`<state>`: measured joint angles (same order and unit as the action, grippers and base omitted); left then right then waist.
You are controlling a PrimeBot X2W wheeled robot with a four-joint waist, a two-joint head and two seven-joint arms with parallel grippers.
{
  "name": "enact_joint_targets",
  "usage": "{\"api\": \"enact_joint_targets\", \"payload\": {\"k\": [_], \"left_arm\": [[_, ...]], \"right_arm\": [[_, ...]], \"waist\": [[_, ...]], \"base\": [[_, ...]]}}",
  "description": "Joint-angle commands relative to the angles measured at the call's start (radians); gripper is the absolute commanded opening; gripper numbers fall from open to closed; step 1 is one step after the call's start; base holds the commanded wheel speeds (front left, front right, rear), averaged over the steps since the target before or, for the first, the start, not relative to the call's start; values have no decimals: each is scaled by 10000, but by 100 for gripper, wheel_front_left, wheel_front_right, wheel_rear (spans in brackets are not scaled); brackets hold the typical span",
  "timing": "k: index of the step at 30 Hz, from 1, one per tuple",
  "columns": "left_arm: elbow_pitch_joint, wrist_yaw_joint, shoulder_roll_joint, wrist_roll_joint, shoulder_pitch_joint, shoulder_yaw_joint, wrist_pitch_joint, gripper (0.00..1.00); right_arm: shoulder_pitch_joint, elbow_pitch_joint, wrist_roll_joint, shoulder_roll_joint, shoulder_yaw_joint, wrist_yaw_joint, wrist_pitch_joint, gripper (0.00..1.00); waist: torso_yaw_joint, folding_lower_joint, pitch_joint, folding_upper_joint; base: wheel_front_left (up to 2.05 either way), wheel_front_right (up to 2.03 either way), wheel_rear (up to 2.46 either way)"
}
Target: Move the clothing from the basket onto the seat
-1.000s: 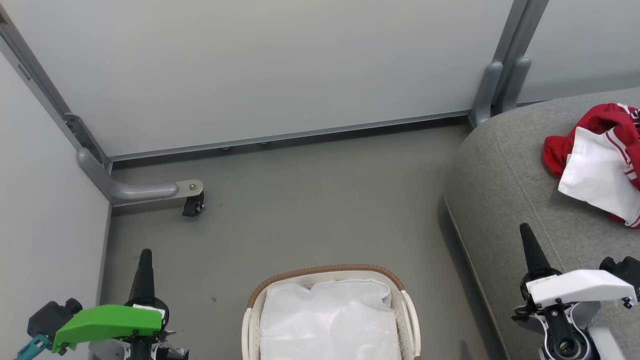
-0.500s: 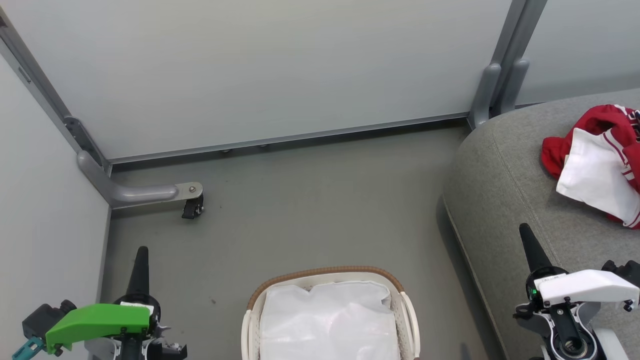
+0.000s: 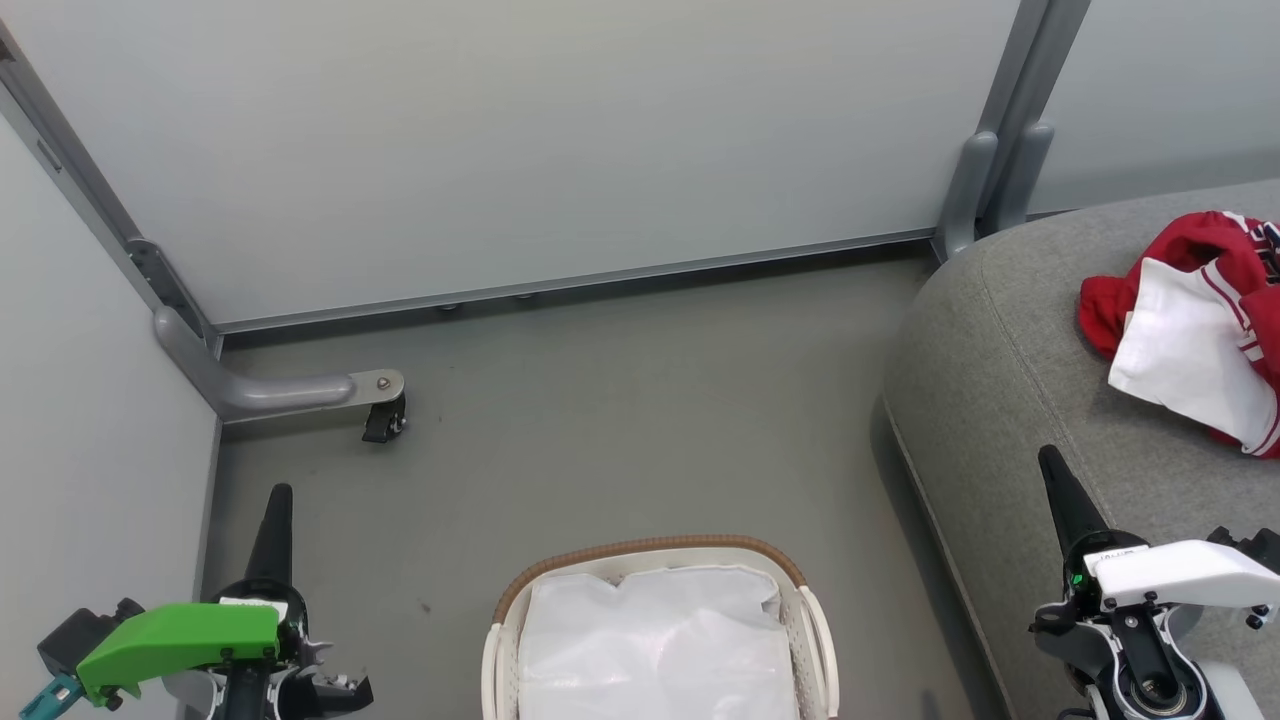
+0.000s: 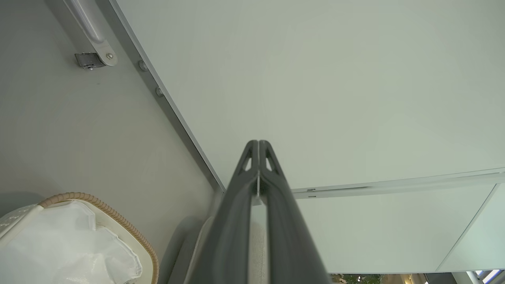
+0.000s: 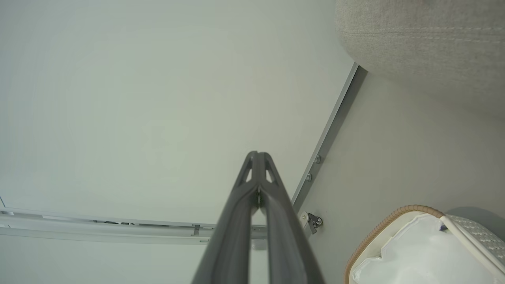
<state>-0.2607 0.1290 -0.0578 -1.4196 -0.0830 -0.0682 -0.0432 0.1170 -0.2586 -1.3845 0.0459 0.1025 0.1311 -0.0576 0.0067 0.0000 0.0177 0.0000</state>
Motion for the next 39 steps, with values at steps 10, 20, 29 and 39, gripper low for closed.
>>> {"api": "enact_joint_targets", "payload": {"k": [10,20,29,39], "left_arm": [[124,26,-72,-895,-240,-170,-272,0],[156,29,-61,-1548,-290,-264,-461,0],[179,31,-49,-2088,-314,-360,-639,0],[171,32,-30,-2043,-308,-374,-649,0]], "right_arm": [[-85,117,-1008,66,73,-5,-265,0],[-111,139,-1723,69,108,-6,-454,0],[-138,164,-2330,70,138,-5,-599,0],[-138,159,-2296,70,133,-5,-603,0]], "waist": [[-25,0,-54,0],[-47,0,-102,0],[-67,0,-145,0],[-67,0,-146,0]], "base": [[0,0,0],[0,0,0],[0,0,0],[0,0,0]]}}
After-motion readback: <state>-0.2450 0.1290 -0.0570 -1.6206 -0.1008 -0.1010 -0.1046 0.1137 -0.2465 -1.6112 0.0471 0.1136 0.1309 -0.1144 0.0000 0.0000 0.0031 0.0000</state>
